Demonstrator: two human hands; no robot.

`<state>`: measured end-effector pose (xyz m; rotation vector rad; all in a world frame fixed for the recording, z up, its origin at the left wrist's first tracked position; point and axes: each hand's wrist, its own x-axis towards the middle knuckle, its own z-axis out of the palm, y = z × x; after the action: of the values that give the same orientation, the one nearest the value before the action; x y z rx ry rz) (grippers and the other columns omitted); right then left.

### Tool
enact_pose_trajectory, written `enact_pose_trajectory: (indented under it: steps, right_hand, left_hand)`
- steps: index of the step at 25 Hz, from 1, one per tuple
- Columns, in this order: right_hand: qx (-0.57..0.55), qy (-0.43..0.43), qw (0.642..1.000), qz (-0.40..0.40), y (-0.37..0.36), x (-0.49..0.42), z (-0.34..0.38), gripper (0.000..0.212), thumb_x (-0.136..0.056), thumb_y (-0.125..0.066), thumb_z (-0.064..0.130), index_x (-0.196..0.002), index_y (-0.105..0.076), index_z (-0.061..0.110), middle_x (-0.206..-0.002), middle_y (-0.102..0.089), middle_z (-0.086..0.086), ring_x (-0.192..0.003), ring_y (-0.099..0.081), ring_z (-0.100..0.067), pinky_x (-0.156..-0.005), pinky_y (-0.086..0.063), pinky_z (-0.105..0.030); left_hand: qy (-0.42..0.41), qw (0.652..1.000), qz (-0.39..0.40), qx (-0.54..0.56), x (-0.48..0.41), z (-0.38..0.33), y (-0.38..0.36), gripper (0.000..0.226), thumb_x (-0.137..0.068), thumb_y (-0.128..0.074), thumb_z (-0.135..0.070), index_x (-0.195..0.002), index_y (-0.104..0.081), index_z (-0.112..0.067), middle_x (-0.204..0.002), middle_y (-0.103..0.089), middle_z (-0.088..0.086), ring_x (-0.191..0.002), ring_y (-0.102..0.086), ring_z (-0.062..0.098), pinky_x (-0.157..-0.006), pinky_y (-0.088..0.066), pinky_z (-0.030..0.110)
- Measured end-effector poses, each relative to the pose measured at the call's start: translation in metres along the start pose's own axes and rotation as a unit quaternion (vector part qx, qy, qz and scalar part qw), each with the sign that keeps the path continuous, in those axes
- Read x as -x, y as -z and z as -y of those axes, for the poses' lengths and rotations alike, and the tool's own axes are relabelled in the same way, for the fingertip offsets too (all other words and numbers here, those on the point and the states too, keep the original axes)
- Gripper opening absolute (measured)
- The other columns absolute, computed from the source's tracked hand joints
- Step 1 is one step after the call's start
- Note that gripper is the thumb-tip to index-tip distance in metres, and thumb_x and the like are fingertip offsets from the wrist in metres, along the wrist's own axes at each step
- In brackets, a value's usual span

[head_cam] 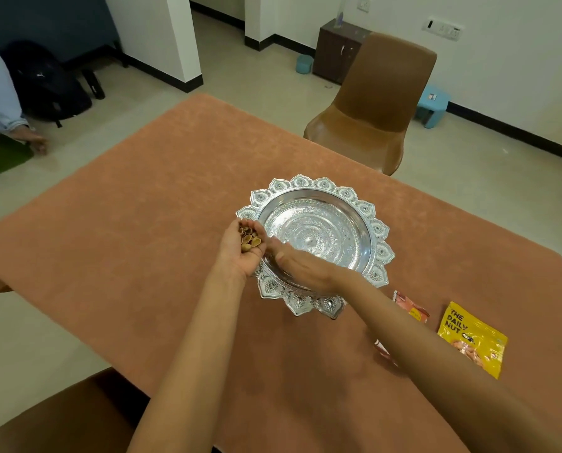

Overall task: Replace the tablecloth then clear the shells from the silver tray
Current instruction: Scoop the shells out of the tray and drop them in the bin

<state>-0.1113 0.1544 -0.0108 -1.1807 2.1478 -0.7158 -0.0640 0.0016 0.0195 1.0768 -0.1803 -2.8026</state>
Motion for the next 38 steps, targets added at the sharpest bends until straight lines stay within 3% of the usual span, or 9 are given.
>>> enact_pose_trajectory:
  steps: [2,5,8,14,17,19,24,34,38]
  right_hand:
    - [-0.025,-0.046,0.996,-0.078,0.010,-0.012,-0.005,0.064,-0.098,-0.008,0.051,-0.152,-0.009,0.016,-0.160,-0.001,0.000,-0.143,0.005,-0.005,-0.118,0.004,-0.027]
    - [0.051,-0.065,0.995,-0.057,0.008,-0.030,-0.003,0.061,-0.098,-0.007,0.045,-0.152,-0.005,0.018,-0.160,-0.001,-0.004,-0.146,0.006,-0.013,-0.121,0.001,-0.040]
    - [0.086,0.000,0.996,-0.006,-0.005,-0.013,0.001,0.051,-0.103,-0.014,0.034,-0.151,-0.002,0.023,-0.160,-0.005,-0.002,-0.146,0.002,-0.011,-0.120,0.002,-0.031]
    - [0.085,0.008,0.994,0.063,0.014,0.061,-0.005,0.044,-0.103,-0.027,0.034,-0.145,-0.038,0.028,-0.152,-0.032,0.011,-0.140,-0.025,0.000,-0.114,-0.019,-0.019]
    - [-0.013,-0.064,0.993,-0.101,0.023,0.067,-0.007,0.033,-0.099,-0.044,0.020,-0.129,-0.058,0.015,-0.126,-0.062,-0.002,-0.113,-0.057,-0.014,-0.098,-0.044,-0.027]
    - [0.085,-0.164,0.967,-0.178,0.024,0.055,-0.004,0.031,-0.093,-0.048,0.002,-0.122,-0.058,0.001,-0.116,-0.059,-0.013,-0.108,-0.055,-0.026,-0.090,-0.043,-0.030]
    - [0.214,-0.292,0.926,-0.104,-0.012,0.027,0.037,0.028,-0.088,-0.048,-0.005,-0.115,-0.050,-0.003,-0.121,-0.044,-0.018,-0.115,-0.041,-0.031,-0.084,-0.041,-0.030]
    - [0.247,-0.202,0.948,-0.008,-0.010,0.032,0.078,0.026,-0.088,-0.044,-0.006,-0.110,-0.058,-0.004,-0.112,-0.059,-0.020,-0.104,-0.057,-0.034,-0.076,-0.044,-0.035]
    - [0.140,-0.195,0.971,-0.003,0.017,0.030,0.062,0.025,-0.081,-0.058,-0.003,-0.101,-0.071,0.007,-0.101,-0.072,-0.008,-0.096,-0.065,-0.020,-0.077,-0.051,-0.026]
  left_hand:
    - [0.002,1.000,0.002,-0.019,-0.003,0.000,0.001,0.031,-0.098,-0.044,-0.014,-0.067,-0.048,-0.009,-0.059,-0.056,0.004,-0.041,-0.053,0.010,-0.042,-0.050,0.020]
    - [0.008,0.999,0.008,-0.031,-0.006,0.001,0.001,0.032,-0.099,-0.042,-0.014,-0.068,-0.047,-0.008,-0.083,-0.058,0.011,-0.041,-0.055,0.010,-0.043,-0.051,0.020]
    - [-0.007,0.999,-0.002,-0.039,-0.004,0.000,0.000,0.031,-0.098,-0.043,-0.015,-0.068,-0.047,-0.010,-0.064,-0.055,0.004,-0.041,-0.055,0.011,-0.045,-0.050,0.018]
    - [-0.005,1.000,-0.011,-0.021,-0.001,-0.003,0.001,0.028,-0.097,-0.047,-0.013,-0.069,-0.050,-0.008,-0.058,-0.055,0.003,-0.049,-0.055,0.012,-0.048,-0.053,0.021]
    - [-0.006,0.999,-0.012,-0.044,0.000,-0.001,0.001,0.028,-0.097,-0.047,-0.015,-0.070,-0.051,-0.008,-0.058,-0.056,0.003,-0.047,-0.056,0.012,-0.050,-0.054,0.021]
    - [-0.005,0.999,-0.011,-0.049,0.001,0.002,0.001,0.029,-0.098,-0.047,-0.016,-0.070,-0.051,-0.009,-0.057,-0.056,0.003,-0.046,-0.056,0.012,-0.049,-0.054,0.020]
    - [-0.016,0.998,-0.011,-0.059,0.004,0.006,0.002,0.032,-0.099,-0.046,-0.019,-0.069,-0.050,-0.009,-0.053,-0.056,0.002,-0.044,-0.057,0.011,-0.048,-0.053,0.020]
    - [-0.026,0.998,-0.016,-0.058,0.006,0.009,-0.001,0.034,-0.100,-0.045,-0.020,-0.067,-0.048,-0.010,-0.051,-0.054,0.002,-0.040,-0.055,0.011,-0.045,-0.052,0.019]
    - [-0.031,0.998,-0.011,-0.058,0.006,0.010,-0.001,0.033,-0.099,-0.046,-0.021,-0.068,-0.049,-0.010,-0.052,-0.055,0.002,-0.043,-0.056,0.011,-0.048,-0.053,0.019]
